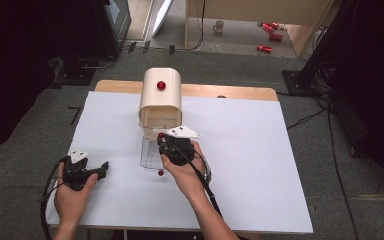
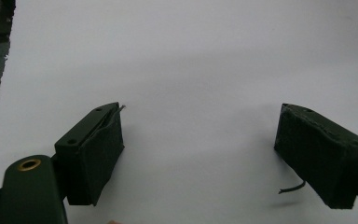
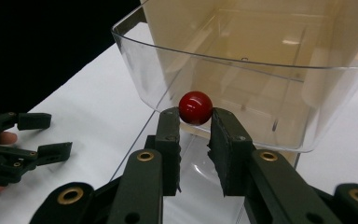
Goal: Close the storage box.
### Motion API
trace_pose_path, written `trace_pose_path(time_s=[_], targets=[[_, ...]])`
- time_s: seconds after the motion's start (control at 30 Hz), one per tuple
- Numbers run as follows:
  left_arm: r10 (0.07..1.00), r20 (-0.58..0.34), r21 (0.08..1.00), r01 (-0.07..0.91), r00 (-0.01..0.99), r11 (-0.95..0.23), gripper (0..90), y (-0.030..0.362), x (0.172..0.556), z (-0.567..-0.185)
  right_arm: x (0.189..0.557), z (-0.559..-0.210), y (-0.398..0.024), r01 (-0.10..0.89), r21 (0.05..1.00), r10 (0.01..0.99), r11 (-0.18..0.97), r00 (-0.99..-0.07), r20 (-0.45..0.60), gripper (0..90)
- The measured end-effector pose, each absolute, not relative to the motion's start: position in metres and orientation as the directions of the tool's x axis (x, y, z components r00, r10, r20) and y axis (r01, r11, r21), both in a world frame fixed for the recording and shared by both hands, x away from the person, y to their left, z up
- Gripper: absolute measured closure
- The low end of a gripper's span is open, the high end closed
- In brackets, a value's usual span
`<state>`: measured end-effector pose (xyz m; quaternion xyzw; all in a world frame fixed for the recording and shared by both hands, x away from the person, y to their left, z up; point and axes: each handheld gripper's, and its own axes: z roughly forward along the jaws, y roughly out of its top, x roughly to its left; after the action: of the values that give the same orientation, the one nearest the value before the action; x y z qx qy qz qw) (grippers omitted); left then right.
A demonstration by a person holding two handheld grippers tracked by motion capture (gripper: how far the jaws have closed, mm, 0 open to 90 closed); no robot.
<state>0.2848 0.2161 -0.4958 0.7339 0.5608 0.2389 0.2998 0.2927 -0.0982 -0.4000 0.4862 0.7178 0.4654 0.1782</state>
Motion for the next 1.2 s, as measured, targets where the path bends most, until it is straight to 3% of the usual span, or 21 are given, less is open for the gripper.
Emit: trace_pose_path(time_s=[0.87,1.03,1.2], targets=[[0.966,0.016,0.710,0.678,0.257,-0.192,15.2,0.216,0.285,-0.496,0.325,-0.405,-0.094,0.551,0.828,0.865,0.107,-0.463,0.196,73.7],[0.966,0.016,0.709,0.679,0.258,-0.193,15.2,0.216,0.285,-0.496,0.319,-0.404,-0.097,0.552,0.826,0.842,0.116,-0.496,0.213,55.5],[0.966,0.015,0.709,0.679,0.257,-0.192,15.2,0.216,0.285,-0.496,0.306,-0.403,-0.105,0.522,0.833,0.856,0.184,-0.501,0.124,30.0]])
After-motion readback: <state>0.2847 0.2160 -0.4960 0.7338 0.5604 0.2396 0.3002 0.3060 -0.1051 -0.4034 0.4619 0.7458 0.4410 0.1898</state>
